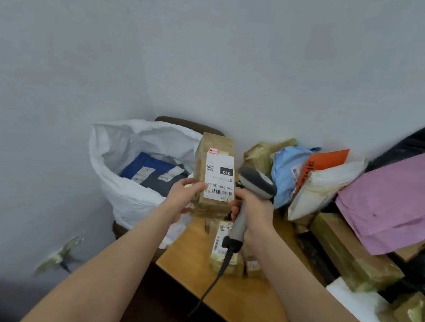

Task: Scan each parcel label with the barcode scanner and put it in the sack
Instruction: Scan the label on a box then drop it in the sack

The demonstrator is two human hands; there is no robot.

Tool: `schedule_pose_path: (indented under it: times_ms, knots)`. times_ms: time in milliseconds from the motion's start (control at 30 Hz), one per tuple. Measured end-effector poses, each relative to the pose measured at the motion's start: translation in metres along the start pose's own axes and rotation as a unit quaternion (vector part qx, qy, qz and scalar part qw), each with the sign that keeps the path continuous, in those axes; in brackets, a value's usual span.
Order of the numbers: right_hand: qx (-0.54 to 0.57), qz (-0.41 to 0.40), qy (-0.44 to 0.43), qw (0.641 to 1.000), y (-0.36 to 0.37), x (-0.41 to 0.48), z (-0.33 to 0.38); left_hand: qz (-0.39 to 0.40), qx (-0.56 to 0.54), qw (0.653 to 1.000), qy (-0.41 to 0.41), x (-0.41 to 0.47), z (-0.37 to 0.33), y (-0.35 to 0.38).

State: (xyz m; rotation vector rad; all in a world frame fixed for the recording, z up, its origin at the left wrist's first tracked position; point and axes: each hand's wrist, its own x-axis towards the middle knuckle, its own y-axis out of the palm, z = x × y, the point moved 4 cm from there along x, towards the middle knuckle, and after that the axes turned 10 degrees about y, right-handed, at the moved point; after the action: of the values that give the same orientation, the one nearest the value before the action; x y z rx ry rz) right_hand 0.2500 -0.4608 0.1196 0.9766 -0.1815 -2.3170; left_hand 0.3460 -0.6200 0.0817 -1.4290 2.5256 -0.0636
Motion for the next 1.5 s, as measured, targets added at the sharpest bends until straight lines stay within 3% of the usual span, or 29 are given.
schedule_pose_path:
  times_ms: [233, 433, 667, 933, 1067, 1200, 1367, 1500]
  knots:
    - [-0.024, 0.023, 0.029, 0.999, 0.147, 0.082, -0.020, -0.043, 0.028, 0.998, -0.039, 0.118, 0.017, -0.128]
    - [-0.058, -0.005, 0.046, 0.997, 0.239, 0.155, -0.020, -0.077, 0.017, 0.992, -0.101, 0.214, 0.034, -0.209]
    - [-0.087, -0.029, 0.075, 0.993, 0.282, 0.246, -0.021, -0.100, 0.007, 0.975, -0.197, 0.298, 0.080, -0.223]
    - [-0.116, -0.044, 0.101, 0.987, 0.288, 0.341, -0.023, -0.211, -0.039, 0.964, -0.159, 0.397, 0.110, -0.225]
    - [-0.108, -0.041, 0.113, 0.987, 0.290, 0.371, -0.028, -0.152, 0.002, 0.978, -0.145, 0.434, 0.132, -0.219]
    - [-0.109, -0.061, 0.125, 0.984, 0.292, 0.393, -0.040, -0.018, 0.042, 0.972, -0.229, 0.446, 0.160, -0.198]
    - [-0.092, -0.075, 0.127, 0.985, 0.293, 0.389, -0.045, -0.030, 0.077, 0.977, -0.195, 0.449, 0.151, -0.193]
    - [-0.076, -0.077, 0.113, 0.988, 0.297, 0.362, -0.039, 0.005, 0.223, 0.967, -0.120, 0.443, 0.115, -0.192]
